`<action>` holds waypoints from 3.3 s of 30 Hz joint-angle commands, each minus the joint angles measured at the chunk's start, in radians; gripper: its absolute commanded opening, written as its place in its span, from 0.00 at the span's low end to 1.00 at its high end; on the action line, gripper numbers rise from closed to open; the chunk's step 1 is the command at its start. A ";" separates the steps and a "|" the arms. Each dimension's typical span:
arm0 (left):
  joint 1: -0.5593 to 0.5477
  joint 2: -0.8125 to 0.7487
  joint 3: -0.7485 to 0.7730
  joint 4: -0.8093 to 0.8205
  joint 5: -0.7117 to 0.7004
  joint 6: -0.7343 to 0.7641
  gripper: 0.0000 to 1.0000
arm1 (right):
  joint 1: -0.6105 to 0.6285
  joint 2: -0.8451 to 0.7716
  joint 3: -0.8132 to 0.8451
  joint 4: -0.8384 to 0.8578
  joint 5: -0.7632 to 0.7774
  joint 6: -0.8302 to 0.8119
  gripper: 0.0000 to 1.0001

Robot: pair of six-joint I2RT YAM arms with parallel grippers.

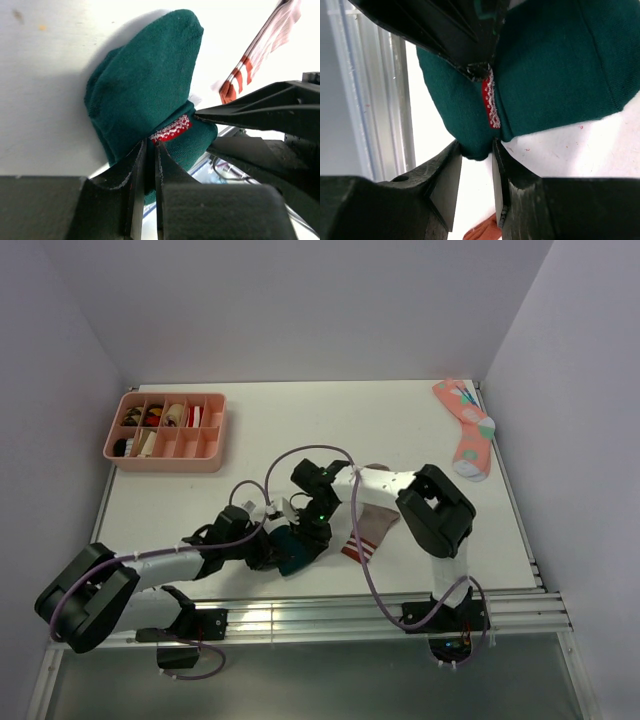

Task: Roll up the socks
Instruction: Roll the sock at the center of the board.

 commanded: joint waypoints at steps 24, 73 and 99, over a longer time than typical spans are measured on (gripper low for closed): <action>-0.177 -0.416 -0.252 0.169 -0.561 0.183 0.39 | -0.039 0.312 0.365 -0.457 -0.036 -0.062 0.35; -0.368 -0.204 -0.278 0.505 -0.498 0.377 0.32 | -0.054 0.407 0.580 -0.442 -0.014 0.109 0.35; -0.419 -0.217 -0.278 0.342 -0.566 0.237 0.00 | -0.123 0.324 0.595 -0.278 -0.037 0.212 0.57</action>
